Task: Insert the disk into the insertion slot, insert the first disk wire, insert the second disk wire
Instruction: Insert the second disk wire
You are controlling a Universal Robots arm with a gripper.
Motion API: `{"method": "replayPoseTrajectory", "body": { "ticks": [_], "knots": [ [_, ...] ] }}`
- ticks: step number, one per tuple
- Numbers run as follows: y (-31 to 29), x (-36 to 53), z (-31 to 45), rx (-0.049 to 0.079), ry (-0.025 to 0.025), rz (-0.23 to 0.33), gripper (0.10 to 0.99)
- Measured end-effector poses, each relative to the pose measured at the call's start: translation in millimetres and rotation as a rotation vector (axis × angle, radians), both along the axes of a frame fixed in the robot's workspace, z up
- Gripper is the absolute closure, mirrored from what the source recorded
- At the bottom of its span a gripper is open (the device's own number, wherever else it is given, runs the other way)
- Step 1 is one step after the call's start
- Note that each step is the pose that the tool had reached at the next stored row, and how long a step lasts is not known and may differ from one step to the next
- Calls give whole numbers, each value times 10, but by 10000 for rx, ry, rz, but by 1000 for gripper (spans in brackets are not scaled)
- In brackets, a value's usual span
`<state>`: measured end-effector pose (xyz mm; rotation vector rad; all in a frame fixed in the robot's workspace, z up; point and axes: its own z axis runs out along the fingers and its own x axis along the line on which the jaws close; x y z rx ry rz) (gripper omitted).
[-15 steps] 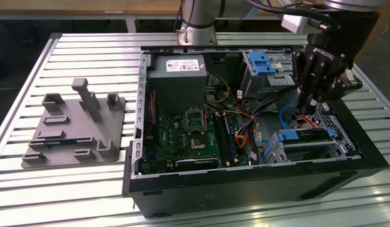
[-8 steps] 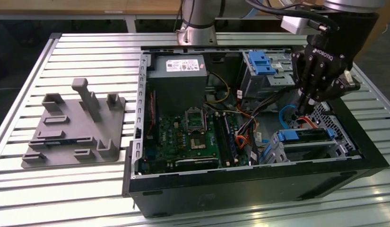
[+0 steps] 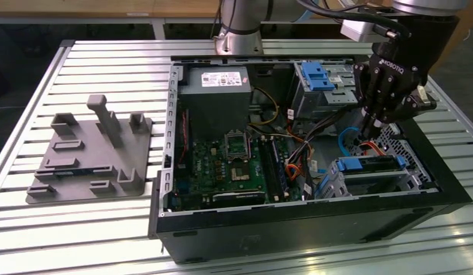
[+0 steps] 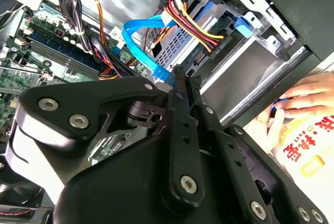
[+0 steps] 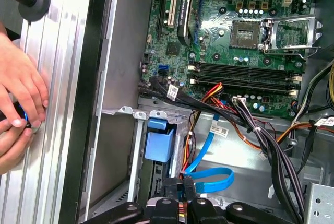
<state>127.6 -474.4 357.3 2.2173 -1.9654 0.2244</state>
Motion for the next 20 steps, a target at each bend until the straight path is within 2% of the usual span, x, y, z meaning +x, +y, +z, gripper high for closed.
{"method": "replayPoseTrajectory", "body": {
  "ticks": [8,15,18,20],
  "knots": [
    [50,68,0,-20,0,-224,925],
    [53,75,-6,-27,7,-1044,925],
    [52,116,-7,-31,62,-1074,925],
    [51,161,-7,-36,159,-1074,925]
  ]
}}
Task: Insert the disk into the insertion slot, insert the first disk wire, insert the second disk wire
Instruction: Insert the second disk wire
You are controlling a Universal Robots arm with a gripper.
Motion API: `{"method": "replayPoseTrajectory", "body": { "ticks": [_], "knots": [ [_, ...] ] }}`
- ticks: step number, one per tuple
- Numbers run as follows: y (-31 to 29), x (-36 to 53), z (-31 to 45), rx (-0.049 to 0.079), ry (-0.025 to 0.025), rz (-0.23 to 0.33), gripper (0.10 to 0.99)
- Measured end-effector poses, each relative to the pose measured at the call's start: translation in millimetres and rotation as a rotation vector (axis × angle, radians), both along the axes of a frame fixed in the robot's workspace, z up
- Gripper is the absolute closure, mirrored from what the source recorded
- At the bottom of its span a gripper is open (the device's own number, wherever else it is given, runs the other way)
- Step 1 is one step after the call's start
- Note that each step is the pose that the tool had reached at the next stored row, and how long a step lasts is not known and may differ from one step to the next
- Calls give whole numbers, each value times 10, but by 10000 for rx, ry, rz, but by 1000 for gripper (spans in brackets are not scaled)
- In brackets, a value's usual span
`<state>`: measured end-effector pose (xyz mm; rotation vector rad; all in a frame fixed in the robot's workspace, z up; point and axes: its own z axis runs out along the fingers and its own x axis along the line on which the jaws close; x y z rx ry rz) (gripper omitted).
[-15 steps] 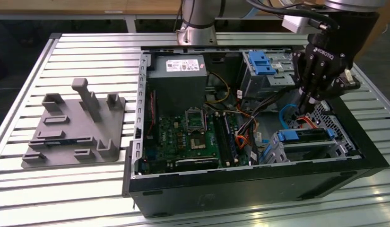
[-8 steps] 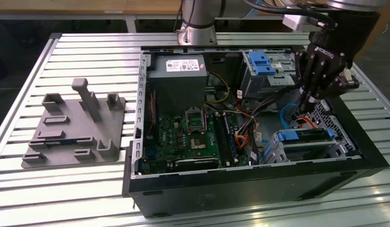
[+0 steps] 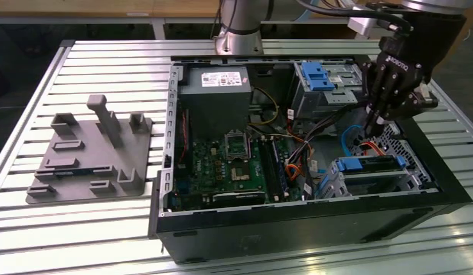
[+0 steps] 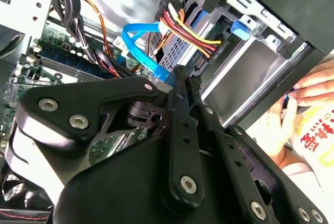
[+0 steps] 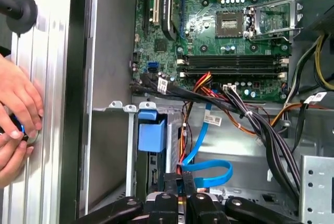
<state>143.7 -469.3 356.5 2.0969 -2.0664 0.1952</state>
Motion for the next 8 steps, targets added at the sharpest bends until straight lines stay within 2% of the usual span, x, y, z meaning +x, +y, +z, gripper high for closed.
{"method": "replayPoseTrajectory", "body": {
  "ticks": [1,3,6,8],
  "knots": [
    [-2,23,-1,0,54,1,925],
    [-20,55,-5,10,121,1,925],
    [-78,58,-11,175,127,2,925],
    [-109,58,-15,435,127,4,925]
  ]
}}
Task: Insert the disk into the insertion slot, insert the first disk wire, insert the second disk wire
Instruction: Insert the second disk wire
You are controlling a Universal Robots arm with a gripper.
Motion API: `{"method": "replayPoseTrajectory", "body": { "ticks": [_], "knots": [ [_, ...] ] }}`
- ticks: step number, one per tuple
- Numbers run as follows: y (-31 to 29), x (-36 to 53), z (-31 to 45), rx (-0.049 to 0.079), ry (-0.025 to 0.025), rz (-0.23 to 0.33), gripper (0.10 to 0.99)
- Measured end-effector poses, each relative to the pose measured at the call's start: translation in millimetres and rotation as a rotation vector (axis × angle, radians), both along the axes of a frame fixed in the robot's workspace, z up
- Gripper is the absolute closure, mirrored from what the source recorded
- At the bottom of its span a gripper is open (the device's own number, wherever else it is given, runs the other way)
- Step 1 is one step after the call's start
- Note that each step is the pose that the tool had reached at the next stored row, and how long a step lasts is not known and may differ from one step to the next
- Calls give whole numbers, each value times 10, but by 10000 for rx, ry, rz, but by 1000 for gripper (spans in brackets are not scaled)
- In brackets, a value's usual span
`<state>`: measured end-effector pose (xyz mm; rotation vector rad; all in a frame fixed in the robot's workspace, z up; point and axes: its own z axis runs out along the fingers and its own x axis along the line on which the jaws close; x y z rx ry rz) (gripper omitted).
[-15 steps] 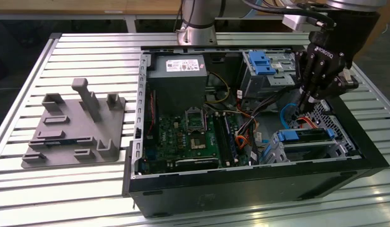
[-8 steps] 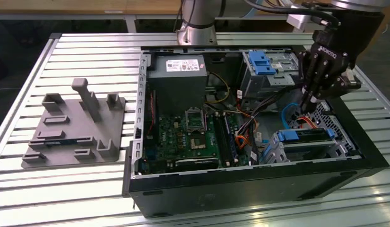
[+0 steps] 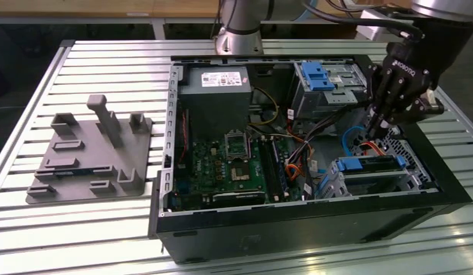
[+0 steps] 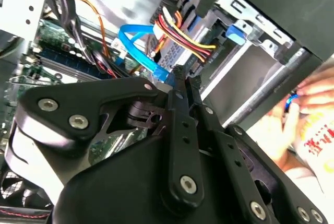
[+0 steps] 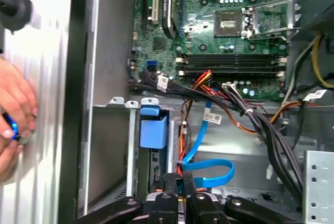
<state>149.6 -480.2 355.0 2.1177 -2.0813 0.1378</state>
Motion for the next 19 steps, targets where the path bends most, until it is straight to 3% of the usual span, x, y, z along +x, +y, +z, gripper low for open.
{"method": "replayPoseTrajectory", "body": {
  "ticks": [2,3,9,15,19],
  "knots": [
    [-38,0,-2,222,-1,0,925],
    [-62,0,-3,259,-2,0,925],
    [-204,-5,-10,321,-7,-23,925],
    [-234,-5,-44,327,-14,-449,925],
    [-268,5,-86,397,-13,-517,925]
  ]
}}
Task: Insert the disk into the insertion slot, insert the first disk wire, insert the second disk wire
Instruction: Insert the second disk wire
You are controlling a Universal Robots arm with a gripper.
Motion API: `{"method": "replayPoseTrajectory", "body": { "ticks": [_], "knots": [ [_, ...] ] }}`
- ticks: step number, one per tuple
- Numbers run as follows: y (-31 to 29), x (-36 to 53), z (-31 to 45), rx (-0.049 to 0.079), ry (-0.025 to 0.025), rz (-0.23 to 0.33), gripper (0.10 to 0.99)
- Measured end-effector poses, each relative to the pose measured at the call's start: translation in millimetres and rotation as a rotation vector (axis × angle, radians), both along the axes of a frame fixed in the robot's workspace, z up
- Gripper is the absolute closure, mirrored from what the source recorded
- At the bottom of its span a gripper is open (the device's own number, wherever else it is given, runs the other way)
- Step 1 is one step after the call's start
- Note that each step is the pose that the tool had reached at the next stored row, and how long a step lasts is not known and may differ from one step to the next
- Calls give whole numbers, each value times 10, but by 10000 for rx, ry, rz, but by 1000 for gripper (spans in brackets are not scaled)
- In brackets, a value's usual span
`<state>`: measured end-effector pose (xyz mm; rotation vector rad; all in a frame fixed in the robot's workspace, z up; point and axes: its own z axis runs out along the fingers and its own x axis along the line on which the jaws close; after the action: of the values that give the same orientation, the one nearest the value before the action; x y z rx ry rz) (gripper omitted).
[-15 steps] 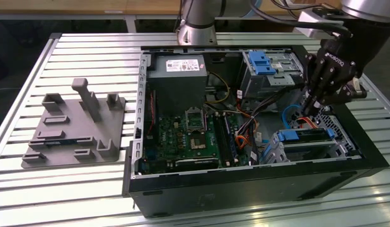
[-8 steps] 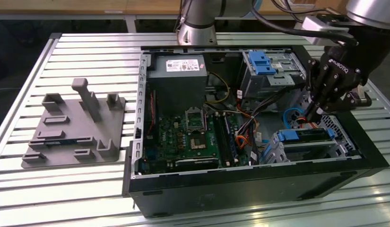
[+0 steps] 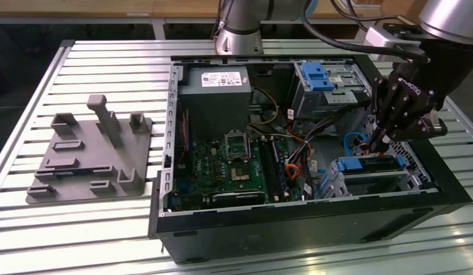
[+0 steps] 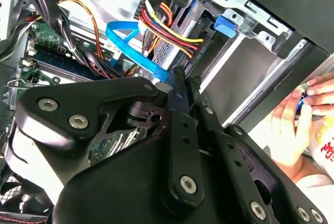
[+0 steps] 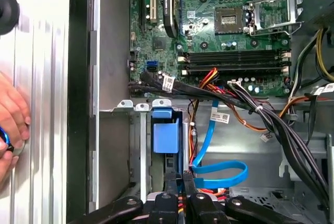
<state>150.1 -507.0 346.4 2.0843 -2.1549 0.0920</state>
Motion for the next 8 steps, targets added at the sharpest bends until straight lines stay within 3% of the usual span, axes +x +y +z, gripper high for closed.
{"method": "replayPoseTrajectory", "body": {
  "ticks": [4,8],
  "knots": [
    [-21,8,-12,170,1,-21,925],
    [-21,8,-13,178,0,-21,925]
  ]
}}
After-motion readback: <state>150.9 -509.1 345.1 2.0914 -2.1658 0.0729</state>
